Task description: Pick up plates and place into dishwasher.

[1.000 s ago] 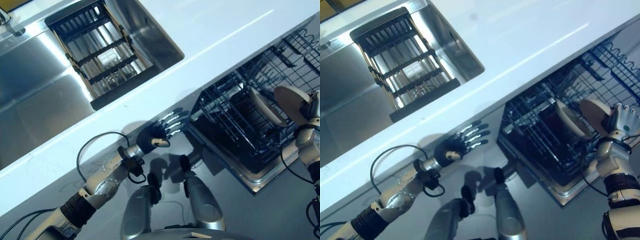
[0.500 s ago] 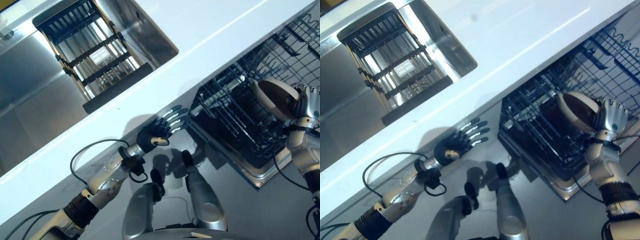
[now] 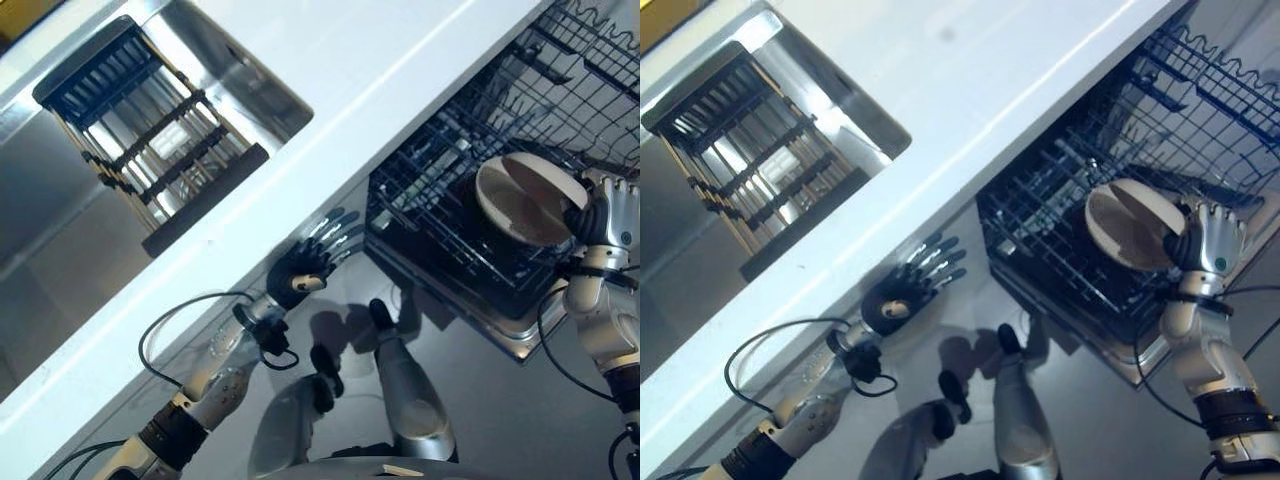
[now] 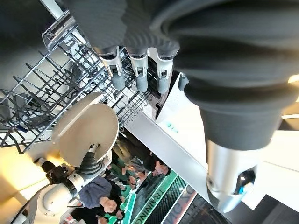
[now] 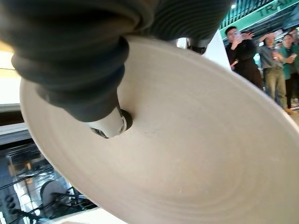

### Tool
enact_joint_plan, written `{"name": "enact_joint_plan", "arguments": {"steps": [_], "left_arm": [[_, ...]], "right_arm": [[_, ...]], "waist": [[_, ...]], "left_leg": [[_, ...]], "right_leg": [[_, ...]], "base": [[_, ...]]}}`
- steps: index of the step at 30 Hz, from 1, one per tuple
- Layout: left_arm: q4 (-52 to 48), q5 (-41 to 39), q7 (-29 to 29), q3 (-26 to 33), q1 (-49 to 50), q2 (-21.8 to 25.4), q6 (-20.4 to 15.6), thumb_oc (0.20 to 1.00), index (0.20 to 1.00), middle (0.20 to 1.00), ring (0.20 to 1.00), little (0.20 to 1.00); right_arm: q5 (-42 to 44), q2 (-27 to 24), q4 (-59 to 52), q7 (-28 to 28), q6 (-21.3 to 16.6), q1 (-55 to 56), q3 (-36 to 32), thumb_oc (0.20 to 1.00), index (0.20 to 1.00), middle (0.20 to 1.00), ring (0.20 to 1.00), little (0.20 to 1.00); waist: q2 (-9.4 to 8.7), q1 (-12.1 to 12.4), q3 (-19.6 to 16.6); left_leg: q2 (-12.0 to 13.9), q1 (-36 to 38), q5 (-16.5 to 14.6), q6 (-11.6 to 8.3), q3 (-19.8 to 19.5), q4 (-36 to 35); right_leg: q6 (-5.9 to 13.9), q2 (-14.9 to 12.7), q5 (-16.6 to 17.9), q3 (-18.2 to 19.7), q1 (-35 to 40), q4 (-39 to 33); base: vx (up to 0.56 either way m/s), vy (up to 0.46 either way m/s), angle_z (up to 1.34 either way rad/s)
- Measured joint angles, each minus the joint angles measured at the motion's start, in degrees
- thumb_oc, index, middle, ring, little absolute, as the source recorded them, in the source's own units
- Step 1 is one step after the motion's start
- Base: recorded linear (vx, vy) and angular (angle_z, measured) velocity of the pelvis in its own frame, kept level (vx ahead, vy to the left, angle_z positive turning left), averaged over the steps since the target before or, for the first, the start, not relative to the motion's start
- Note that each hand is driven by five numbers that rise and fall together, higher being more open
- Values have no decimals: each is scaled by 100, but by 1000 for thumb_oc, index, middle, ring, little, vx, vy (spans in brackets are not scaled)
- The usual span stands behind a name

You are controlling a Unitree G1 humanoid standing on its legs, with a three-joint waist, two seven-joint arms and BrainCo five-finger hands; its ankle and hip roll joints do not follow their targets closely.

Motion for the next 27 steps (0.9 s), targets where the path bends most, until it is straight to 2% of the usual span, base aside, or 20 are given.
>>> {"name": "enact_joint_plan", "arguments": {"steps": [7, 9, 17, 27], "left_arm": [[-1, -4, -58, 55, 210, -149, -5, 1000, 1000, 1000, 1000, 1000], [0, -5, -57, 54, 228, -181, -37, 1000, 1000, 1000, 1000, 1000], [19, -160, -50, 9, 224, -216, -348, 1000, 1000, 1000, 1000, 1000], [14, -223, -71, 18, 302, -211, -328, 1000, 1000, 1000, 1000, 1000]], "right_arm": [[-9, -1, -452, 233, -351, 746, -410, 200, 200, 200, 200, 200], [-10, 0, -551, 312, -436, 832, -418, 200, 200, 200, 200, 200], [-9, 3, -719, 221, -411, 697, -77, 200, 200, 200, 200, 200], [-10, -45, -480, -323, -266, 539, -11, 200, 200, 200, 200, 200]], "waist": [[158, -104, -106], [189, -219, -127], [286, -276, -204], [343, -203, -242]], "left_leg": [[-19, 290, 22, -25, 26, -205], [-46, 348, 25, -24, 39, -240], [-71, 345, 46, -28, 180, -295], [-65, 339, 101, -54, 152, -354]], "right_leg": [[-33, 11, -144, 4, 161, 34], [2, 9, -182, 41, 154, 120], [6, 9, -255, 129, -33, 298], [-30, 17, -277, 99, -87, 381]], "base": [[51, 49, -1], [-12, 59, -5], [-19, 29, -10], [3, -35, 1]]}}
